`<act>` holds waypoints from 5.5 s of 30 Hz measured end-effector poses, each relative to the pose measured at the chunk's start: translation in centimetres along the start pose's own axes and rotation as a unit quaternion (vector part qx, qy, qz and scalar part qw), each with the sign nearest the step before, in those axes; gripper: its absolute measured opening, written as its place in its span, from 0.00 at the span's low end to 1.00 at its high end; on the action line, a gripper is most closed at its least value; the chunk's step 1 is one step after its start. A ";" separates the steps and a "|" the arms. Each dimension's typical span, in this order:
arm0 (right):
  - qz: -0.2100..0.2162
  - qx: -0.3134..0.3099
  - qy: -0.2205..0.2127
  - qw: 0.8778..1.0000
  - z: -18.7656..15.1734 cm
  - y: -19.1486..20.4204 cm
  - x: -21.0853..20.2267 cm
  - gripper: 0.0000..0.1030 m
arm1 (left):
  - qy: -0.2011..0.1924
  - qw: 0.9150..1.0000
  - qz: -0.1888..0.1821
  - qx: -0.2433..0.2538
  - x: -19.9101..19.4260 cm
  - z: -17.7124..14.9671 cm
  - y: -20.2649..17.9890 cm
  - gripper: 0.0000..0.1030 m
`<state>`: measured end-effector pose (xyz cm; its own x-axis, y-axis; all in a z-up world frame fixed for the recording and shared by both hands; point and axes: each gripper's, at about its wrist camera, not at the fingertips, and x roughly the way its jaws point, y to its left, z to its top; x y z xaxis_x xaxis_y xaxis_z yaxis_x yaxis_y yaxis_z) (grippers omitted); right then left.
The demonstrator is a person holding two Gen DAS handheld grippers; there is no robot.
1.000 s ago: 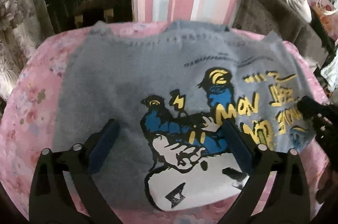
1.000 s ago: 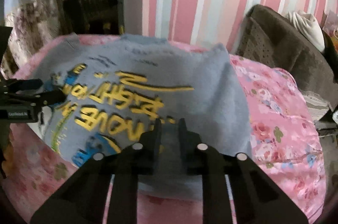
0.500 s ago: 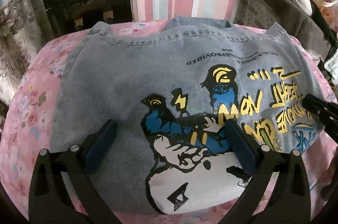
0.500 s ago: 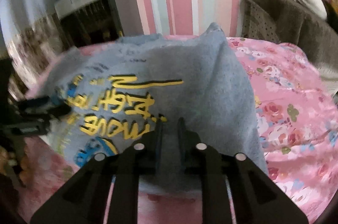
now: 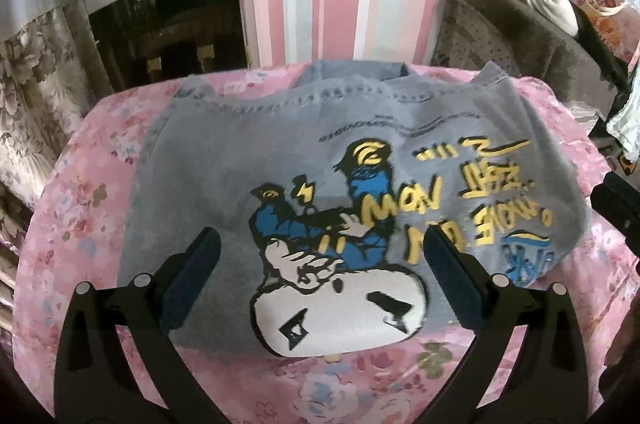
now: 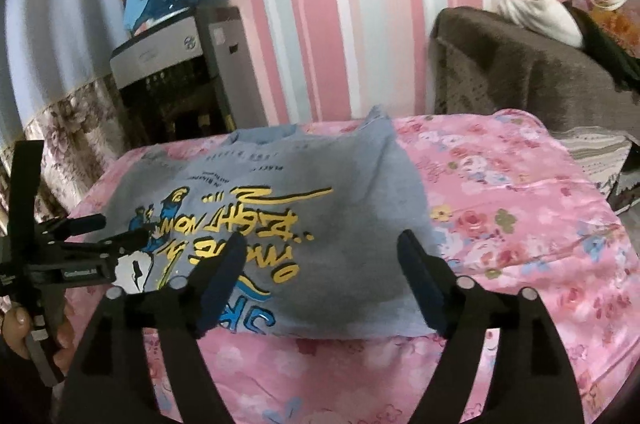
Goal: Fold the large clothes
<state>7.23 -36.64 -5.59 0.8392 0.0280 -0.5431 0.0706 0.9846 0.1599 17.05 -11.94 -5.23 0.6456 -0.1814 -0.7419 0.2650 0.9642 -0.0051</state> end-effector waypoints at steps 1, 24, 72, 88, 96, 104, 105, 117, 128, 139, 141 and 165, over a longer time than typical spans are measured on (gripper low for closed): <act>0.000 0.008 -0.009 1.000 -0.1 -0.3 -0.3 0.82 | -0.009 1.000 0.001 0.000 -0.3 0.0 -0.2 0.97; 0.024 0.085 -0.020 0.996 -3.3 -0.7 1.3 0.87 | -0.055 0.998 -0.003 0.009 1.4 -2.7 -2.6 0.97; 0.013 0.128 0.056 0.990 -3.0 -3.5 5.8 0.87 | -0.013 0.999 -0.022 0.029 4.5 -0.5 -5.1 0.97; 0.093 0.172 0.094 0.976 -2.0 -6.6 7.6 0.50 | 0.006 0.999 -0.029 0.025 4.0 -0.1 -5.1 0.97; 0.095 0.176 0.092 0.975 -2.5 -7.0 7.3 0.53 | -0.041 0.998 -0.041 0.035 2.3 0.0 -5.6 0.48; 0.062 0.185 0.120 0.974 -2.8 -6.8 6.0 0.61 | -0.006 0.998 -0.028 0.052 4.5 -0.9 -5.9 0.43; 0.069 0.192 0.122 0.971 -2.9 -6.8 6.2 0.62 | -0.005 0.998 -0.026 0.051 4.5 -0.9 -6.0 0.43; 0.090 0.119 0.063 0.987 -1.4 -3.9 7.0 0.41 | 0.009 0.998 -0.052 0.033 4.7 -0.7 -5.3 0.44; 0.094 0.040 -0.005 0.995 2.3 3.0 3.1 0.33 | 0.044 0.994 -0.091 0.037 4.7 0.5 -4.0 0.42; 0.082 -0.082 -0.022 0.993 4.1 15.0 0.7 0.28 | 0.011 0.998 -0.053 0.042 -0.3 -0.3 9.6 0.31; 0.094 -0.098 -0.014 0.991 4.2 17.8 1.0 0.27 | 0.004 0.998 -0.042 0.035 -0.6 -0.2 12.6 0.31; 0.164 -0.219 0.097 0.957 0.3 24.2 0.1 0.54 | -0.005 1.000 0.003 0.030 -2.8 -2.1 21.3 0.87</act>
<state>9.16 -12.83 -1.50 0.6585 0.3379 -0.6724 -0.4477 0.8941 0.0109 19.35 9.50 -4.69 0.6541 -0.1783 -0.7351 0.3035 0.9520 0.0392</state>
